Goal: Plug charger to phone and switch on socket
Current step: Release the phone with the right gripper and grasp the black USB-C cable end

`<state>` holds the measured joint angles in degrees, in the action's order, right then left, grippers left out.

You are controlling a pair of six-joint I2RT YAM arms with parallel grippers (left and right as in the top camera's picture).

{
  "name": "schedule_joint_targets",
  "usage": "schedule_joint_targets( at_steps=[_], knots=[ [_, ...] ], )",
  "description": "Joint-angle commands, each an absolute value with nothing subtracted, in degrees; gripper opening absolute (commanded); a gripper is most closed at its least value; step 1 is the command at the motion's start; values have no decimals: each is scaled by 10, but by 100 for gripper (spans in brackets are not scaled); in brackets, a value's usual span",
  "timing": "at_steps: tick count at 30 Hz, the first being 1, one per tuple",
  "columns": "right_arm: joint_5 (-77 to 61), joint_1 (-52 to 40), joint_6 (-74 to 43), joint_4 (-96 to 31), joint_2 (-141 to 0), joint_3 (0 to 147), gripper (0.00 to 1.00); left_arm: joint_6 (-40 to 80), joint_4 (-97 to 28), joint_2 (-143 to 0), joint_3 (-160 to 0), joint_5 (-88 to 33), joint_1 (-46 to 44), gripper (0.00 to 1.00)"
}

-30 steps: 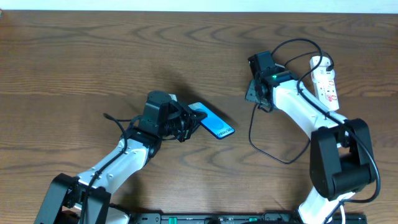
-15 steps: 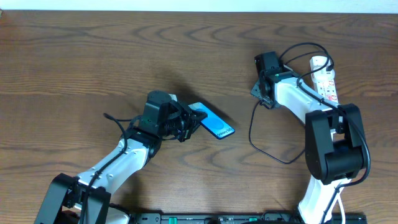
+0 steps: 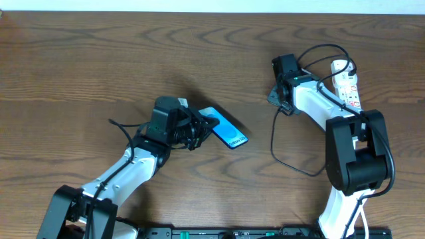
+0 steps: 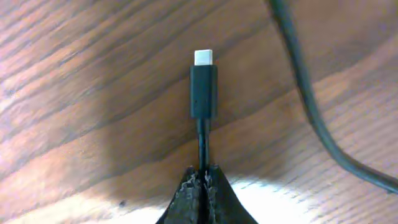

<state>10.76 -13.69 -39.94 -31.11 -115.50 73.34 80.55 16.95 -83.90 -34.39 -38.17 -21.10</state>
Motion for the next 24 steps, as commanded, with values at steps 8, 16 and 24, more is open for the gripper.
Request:
schedule_joint_targets(
  at_steps=[8, 16, 24],
  knots=[
    [-255, -134, -164, -350, -1123, 734, 1, 702, 223, -842, -356, -492, -99, 7],
    [-321, -101, 4, -569, -887, 734, 1, 701, 378, -946, -427, -555, -95, 7],
    [-411, -125, 70, -679, -698, 707, 1, 745, 533, -1012, -484, -611, -117, 7]
  ],
)
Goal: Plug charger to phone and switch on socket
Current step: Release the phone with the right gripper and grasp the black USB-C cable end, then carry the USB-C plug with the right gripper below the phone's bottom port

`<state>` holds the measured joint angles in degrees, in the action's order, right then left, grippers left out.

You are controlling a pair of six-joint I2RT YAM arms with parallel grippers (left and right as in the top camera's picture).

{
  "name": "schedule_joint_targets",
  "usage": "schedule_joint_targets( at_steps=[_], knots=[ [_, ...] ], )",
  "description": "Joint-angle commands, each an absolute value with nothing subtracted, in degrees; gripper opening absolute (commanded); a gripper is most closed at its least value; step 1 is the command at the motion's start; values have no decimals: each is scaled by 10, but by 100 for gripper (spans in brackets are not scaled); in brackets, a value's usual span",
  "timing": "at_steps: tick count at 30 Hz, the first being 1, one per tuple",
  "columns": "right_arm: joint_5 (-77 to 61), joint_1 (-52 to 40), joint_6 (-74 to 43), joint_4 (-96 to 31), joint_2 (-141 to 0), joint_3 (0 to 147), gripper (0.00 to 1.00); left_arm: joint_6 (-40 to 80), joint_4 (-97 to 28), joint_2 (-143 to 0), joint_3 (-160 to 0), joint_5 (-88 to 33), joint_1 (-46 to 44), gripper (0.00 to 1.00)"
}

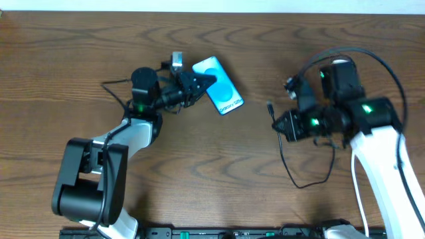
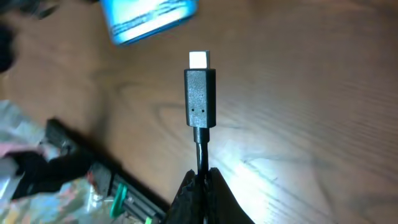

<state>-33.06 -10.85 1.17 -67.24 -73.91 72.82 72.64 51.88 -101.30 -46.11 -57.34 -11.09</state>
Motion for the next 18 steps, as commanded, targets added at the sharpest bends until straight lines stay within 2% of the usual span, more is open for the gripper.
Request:
schedule_joint_targets(
  at_steps=[1, 10, 18],
  knots=[
    [-428, -133, 81, -674, -682, 693, 1, 749, 536, -1012, -485, -618, -118, 7],
    [-324, -203, 13, -478, -664, 536, 1, 844, 637, -1012, -485, -693, -118, 7],
    [-248, -274, -17, -422, -673, 535, 1, 800, 639, -1012, -482, -689, -120, 8]
  ],
)
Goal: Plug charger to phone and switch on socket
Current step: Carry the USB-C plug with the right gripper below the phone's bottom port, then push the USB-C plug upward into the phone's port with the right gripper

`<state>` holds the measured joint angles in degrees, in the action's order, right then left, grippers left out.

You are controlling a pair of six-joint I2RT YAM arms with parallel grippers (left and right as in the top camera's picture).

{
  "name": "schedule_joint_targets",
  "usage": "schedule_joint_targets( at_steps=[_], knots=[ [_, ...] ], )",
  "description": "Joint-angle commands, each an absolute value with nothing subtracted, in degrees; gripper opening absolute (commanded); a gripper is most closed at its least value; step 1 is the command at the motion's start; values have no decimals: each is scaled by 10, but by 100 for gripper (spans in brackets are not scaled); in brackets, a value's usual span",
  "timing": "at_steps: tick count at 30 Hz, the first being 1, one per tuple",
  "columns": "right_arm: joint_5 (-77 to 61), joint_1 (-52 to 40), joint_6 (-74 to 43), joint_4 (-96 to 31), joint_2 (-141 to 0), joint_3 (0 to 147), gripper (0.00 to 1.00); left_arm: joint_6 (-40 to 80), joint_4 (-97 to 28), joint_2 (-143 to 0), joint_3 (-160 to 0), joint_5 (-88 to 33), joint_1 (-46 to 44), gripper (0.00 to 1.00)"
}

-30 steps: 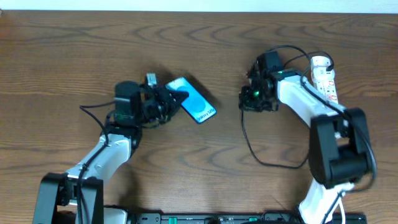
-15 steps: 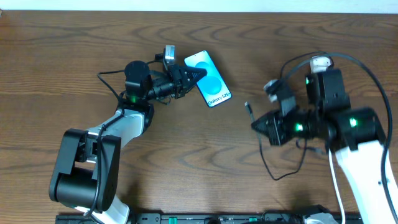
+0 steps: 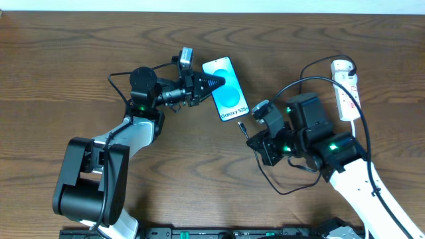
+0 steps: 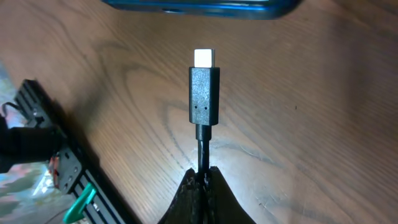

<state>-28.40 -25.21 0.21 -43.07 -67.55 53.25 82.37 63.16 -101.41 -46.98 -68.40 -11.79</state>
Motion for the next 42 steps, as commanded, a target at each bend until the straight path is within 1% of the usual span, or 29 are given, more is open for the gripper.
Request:
schedule_joint_targets(
  at_steps=[1, 3, 8, 17, 42],
  knots=[
    [-236, -282, -35, -415, -673, 535, 1, 800, 639, -1012, -481, -680, -122, 8],
    [-206, -292, -68, -404, -673, 535, 1, 797, 640, -1012, -480, -662, -126, 7],
    [-200, -293, -109, -402, -673, 535, 1, 764, 639, -1012, -480, -647, -127, 7],
    [-216, -293, -106, -401, -673, 535, 1, 737, 605, -1012, -480, -647, -127, 7],
    [-230, -293, -114, -394, -673, 535, 1, 757, 601, -1012, -480, -653, -127, 8]
  ],
)
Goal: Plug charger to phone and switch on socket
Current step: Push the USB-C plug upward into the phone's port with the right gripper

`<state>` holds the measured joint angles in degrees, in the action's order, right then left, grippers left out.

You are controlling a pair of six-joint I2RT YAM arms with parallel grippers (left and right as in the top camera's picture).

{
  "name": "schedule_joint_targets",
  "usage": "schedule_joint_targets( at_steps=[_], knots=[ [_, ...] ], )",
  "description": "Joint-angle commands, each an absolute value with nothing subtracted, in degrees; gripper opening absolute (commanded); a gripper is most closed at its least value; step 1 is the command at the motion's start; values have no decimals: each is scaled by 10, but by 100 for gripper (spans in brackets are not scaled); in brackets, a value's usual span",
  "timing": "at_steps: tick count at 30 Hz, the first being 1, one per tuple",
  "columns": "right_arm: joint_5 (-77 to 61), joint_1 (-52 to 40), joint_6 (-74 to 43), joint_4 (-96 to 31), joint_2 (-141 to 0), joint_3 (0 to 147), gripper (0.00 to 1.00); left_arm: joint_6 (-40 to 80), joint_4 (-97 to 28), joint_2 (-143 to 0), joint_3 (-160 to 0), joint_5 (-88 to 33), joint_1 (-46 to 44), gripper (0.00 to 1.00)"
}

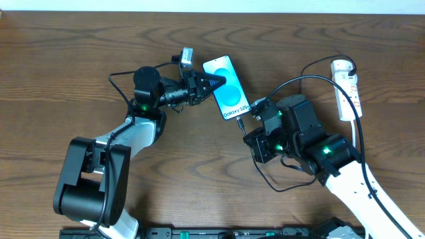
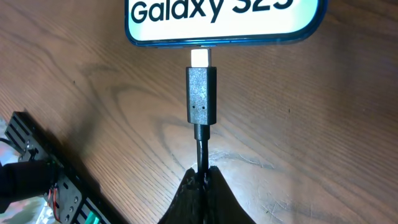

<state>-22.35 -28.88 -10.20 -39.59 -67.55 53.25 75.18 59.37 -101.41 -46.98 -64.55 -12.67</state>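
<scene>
A blue phone (image 1: 228, 89) with a "Galaxy" label lies flat on the wooden table, and my left gripper (image 1: 211, 83) is shut on its left edge. In the right wrist view the phone's bottom edge (image 2: 217, 34) fills the top. The black USB-C plug (image 2: 201, 93) points straight at it, its silver tip touching or just entering the port. My right gripper (image 2: 201, 180) is shut on the charger cable just behind the plug. The white socket strip (image 1: 346, 89) lies at the far right, its switch too small to read.
The black charger cable (image 1: 319, 83) loops from the socket strip over my right arm and curls on the table (image 1: 279, 186) below it. A black rail (image 2: 43, 180) runs along the table's front edge.
My right gripper has carried the plug up and left, from a short gap below the phone to its bottom edge. The phone and my left gripper have barely shifted.
First my left gripper held the phone at mid-table while my right gripper held the plug near the socket strip. Then the phone was farther back and the plug was lifted to its right. After that the plug was lined up below the phone, and now its tip meets the port.
</scene>
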Motion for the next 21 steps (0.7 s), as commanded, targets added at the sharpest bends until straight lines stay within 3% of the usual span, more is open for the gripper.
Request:
schedule_joint_targets(
  at_steps=[1, 21],
  knots=[
    [-230, -293, -123, -392, -673, 535, 1, 757, 601, -1012, -480, -655, -127, 8],
    [-242, -293, -133, -388, -673, 535, 1, 803, 601, -1012, -480, -662, -127, 7]
  ],
)
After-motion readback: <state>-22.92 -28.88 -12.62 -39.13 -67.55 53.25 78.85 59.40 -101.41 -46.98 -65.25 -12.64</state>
